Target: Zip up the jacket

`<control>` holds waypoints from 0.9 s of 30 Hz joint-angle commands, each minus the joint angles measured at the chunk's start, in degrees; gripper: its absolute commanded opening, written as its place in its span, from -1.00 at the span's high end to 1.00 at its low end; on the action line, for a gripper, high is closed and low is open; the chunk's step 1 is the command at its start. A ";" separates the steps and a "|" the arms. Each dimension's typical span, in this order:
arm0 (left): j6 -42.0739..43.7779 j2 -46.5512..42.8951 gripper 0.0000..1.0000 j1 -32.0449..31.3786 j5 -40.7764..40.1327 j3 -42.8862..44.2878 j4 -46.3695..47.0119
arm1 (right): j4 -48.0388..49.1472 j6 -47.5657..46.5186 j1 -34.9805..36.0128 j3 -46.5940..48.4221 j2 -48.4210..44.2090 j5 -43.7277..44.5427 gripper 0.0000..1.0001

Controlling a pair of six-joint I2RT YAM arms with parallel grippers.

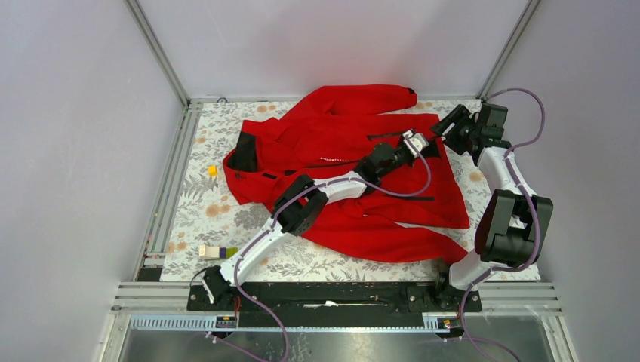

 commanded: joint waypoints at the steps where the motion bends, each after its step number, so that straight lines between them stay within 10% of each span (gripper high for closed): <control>1: -7.03 -1.71 1.00 0.42 -0.94 -2.94 2.24 | 6.58 -6.33 -1.05 -1.41 -2.18 -4.65 -0.51; 10: -17.84 -1.05 1.00 1.67 -0.14 -0.70 -0.59 | 17.05 2.01 -13.72 -11.25 -0.54 -11.37 -0.63; 17: -22.62 -0.59 1.00 2.55 -0.12 -0.03 -0.32 | 22.02 7.47 -15.16 -11.06 13.69 -16.34 -0.33; 27: -26.49 0.15 1.00 3.06 1.27 0.91 0.01 | 12.66 0.68 -15.42 -6.33 17.42 -9.35 -0.31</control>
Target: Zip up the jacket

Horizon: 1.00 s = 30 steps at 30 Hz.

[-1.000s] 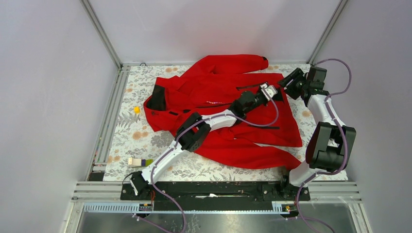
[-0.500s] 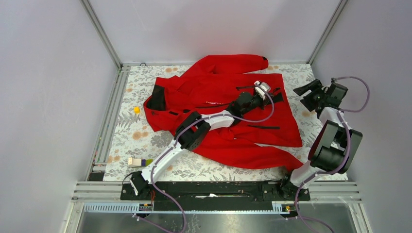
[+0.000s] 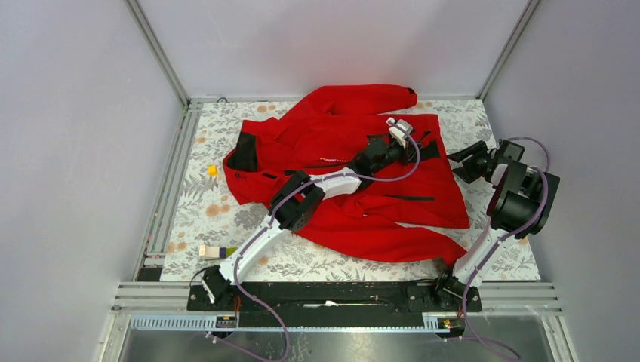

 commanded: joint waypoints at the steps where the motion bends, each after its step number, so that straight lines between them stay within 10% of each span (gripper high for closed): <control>1: -2.57 0.16 1.00 0.32 1.19 3.34 2.85 | -5.41 -4.82 0.00 2.38 -1.86 5.49 -0.32; 23: -4.59 0.77 1.00 0.38 2.16 4.26 2.69 | -5.21 -3.80 0.36 2.19 -0.26 1.37 -0.14; 30: -3.91 0.77 1.00 0.37 3.68 4.51 2.94 | -1.33 -4.28 0.81 3.62 -4.26 0.04 -0.41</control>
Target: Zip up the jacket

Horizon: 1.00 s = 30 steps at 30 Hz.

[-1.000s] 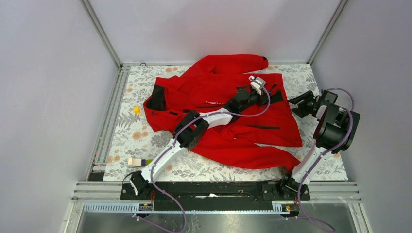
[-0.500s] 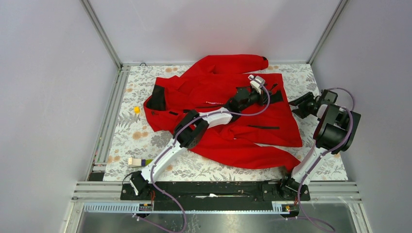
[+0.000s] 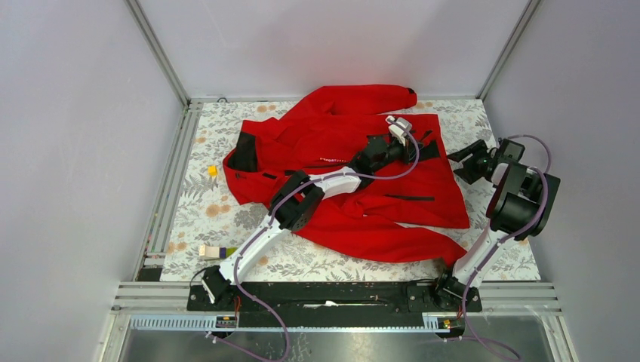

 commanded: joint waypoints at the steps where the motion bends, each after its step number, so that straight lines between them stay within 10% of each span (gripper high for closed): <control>1: 0.04 0.69 1.00 0.13 2.92 3.59 3.37 | -1.88 -1.81 0.61 6.11 -2.64 -1.88 -0.40; 18: 11.66 0.09 1.00 -2.11 4.30 5.06 -1.64 | 17.31 14.93 4.26 -7.54 -18.35 -4.80 -0.46; 30: 13.68 0.10 1.00 -2.54 3.86 5.23 -2.59 | -5.18 9.28 13.22 -0.47 -20.39 17.83 -0.23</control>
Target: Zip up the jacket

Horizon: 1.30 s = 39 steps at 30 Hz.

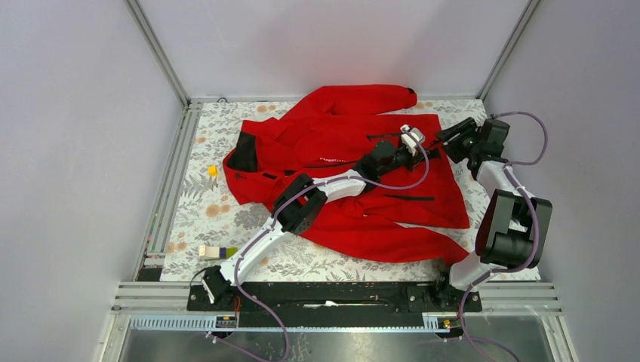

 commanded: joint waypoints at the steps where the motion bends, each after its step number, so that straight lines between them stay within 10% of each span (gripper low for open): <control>1: 0.99 -0.47 1.00 -0.43 0.87 3.08 2.07 | -6.49 -2.21 2.65 2.07 -1.47 10.29 -0.23; 19: 1.07 -0.23 1.00 -0.69 0.98 3.28 2.14 | -10.06 -6.93 5.88 6.59 3.84 17.52 0.11; 34: 2.29 -0.58 1.00 -0.80 1.49 2.68 0.18 | -11.60 -8.35 5.75 9.47 4.52 18.09 1.00; 39: 0.19 -1.46 0.68 -0.72 0.99 1.69 -0.01 | -10.97 -8.37 4.98 9.82 5.22 12.57 1.00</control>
